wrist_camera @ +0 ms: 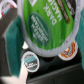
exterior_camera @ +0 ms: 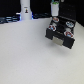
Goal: Open the kcup holder, insert the kcup into the holder, and close the kcup holder
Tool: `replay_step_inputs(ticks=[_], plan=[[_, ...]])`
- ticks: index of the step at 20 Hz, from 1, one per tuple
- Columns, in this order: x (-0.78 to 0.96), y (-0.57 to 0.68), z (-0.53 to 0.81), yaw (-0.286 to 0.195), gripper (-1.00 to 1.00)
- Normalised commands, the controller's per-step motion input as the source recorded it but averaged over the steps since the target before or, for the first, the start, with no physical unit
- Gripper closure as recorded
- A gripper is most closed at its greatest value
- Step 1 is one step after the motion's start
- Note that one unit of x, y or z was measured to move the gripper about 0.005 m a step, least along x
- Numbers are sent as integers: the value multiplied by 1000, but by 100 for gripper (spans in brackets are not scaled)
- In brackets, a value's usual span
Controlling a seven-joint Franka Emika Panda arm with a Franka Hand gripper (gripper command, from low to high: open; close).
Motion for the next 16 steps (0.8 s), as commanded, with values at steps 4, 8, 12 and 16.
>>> replay_step_inputs(ticks=[4, 8, 12, 16], plan=[[113, 507, -28, 75, 100], [136, 378, -117, 59, 100], [378, 315, -63, 38, 100], [353, 248, -59, 13, 100]])
